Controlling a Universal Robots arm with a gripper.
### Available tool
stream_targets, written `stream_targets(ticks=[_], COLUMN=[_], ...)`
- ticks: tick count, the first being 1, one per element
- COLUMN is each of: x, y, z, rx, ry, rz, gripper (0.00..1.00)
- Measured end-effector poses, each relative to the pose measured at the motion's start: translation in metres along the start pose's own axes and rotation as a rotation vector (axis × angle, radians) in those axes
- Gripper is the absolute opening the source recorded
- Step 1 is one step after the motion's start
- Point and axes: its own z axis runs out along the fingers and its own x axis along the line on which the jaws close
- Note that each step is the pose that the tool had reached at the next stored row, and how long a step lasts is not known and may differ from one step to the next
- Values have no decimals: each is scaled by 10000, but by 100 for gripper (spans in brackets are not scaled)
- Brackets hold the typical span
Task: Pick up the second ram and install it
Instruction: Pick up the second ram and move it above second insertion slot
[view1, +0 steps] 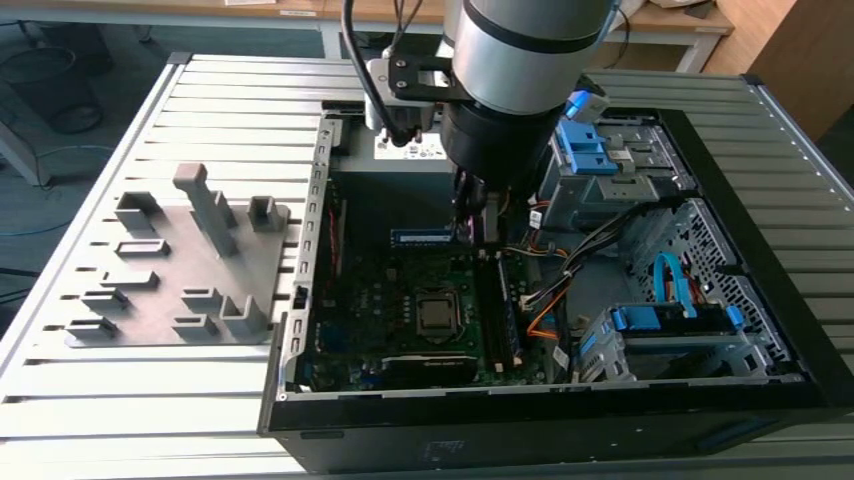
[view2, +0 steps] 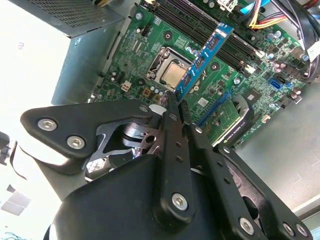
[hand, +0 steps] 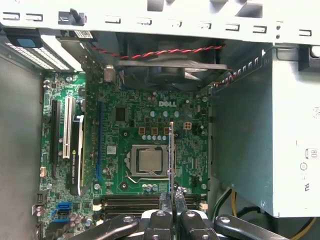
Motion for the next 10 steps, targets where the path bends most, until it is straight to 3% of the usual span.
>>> stream_targets(ticks=[10], x=[15], y=[-1], z=[33], rx=[0], ry=[0], rz=[0], gripper=[14])
